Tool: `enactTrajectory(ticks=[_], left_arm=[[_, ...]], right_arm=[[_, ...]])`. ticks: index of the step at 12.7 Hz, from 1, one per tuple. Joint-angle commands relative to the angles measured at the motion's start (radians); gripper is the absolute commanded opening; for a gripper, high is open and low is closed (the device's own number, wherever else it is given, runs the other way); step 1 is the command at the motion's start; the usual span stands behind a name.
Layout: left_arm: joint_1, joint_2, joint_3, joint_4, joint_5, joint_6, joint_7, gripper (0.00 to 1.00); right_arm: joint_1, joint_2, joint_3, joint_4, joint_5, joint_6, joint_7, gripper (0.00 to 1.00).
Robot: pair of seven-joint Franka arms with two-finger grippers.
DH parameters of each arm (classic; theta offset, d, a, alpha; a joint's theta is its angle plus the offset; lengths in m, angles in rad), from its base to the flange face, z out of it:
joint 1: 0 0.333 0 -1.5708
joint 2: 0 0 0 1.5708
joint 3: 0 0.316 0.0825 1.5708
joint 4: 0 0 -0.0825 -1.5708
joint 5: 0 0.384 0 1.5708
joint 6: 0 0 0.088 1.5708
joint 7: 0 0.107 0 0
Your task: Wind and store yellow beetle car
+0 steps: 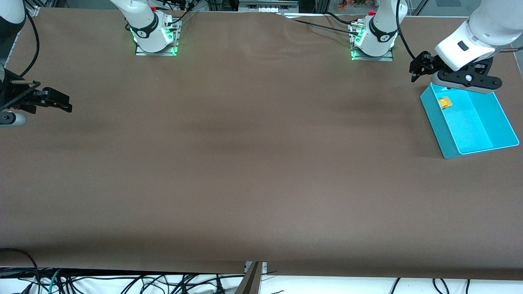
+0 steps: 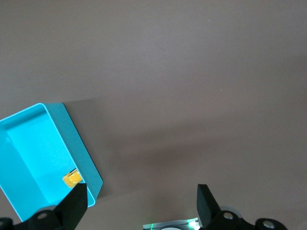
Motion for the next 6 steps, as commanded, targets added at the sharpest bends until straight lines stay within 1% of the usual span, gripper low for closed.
enactTrajectory(ticks=[1, 3, 6], left_arm=[[0.015, 0.027, 0.050, 0.064, -0.006, -0.023, -0.029, 1.00], [0.016, 0.030, 0.079, 0.064, -0.058, 0.004, -0.077, 1.00], [0.028, 0.041, 0.085, 0.064, -0.078, 0.050, -0.101, 1.00]], right_arm=[[-0.005, -0.007, 0.001, -0.002, 0.017, 0.005, -0.004, 1.00], [-0.005, -0.007, 0.001, -0.002, 0.017, 0.005, -0.004, 1.00], [-0.004, -0.007, 0.001, -0.002, 0.017, 0.005, -0.005, 1.00]])
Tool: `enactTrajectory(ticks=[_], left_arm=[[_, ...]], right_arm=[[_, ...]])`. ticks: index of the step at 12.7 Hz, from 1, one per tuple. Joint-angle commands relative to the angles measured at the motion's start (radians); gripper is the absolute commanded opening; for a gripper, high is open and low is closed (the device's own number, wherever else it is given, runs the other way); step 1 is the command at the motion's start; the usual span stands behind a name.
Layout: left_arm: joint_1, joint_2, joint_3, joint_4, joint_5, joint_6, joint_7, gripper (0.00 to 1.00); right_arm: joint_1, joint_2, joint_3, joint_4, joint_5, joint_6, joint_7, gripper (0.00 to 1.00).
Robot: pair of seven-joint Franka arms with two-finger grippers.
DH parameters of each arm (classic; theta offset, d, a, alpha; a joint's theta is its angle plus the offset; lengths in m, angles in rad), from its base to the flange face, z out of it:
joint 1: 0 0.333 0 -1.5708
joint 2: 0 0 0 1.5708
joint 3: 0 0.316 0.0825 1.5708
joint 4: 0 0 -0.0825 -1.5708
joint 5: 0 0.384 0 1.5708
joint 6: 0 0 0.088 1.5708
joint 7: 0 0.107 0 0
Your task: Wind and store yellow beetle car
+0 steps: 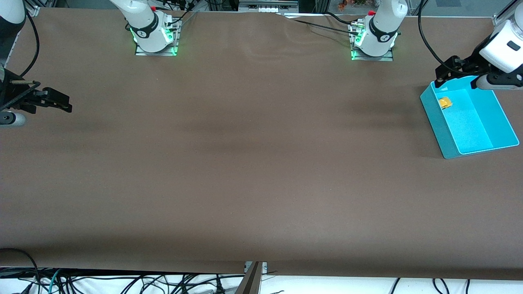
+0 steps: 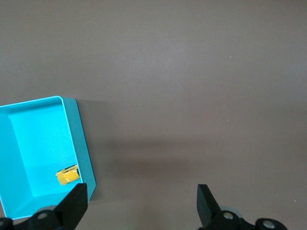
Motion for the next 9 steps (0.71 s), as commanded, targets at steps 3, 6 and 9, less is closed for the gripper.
enactTrajectory(ticks=[3, 6, 9], left_arm=[[0.017, 0.032, -0.003, 0.029, -0.060, 0.032, -0.020, 1.00], [0.019, 0.030, -0.003, 0.029, -0.055, 0.032, -0.019, 1.00], [0.020, 0.032, -0.003, 0.029, -0.055, 0.032, -0.019, 1.00]], right_arm=[[-0.004, -0.006, 0.001, -0.002, 0.016, 0.004, -0.003, 1.00], [-0.004, -0.006, 0.001, -0.002, 0.017, 0.004, -0.003, 1.00], [-0.004, -0.006, 0.001, -0.002, 0.017, 0.002, -0.003, 1.00]])
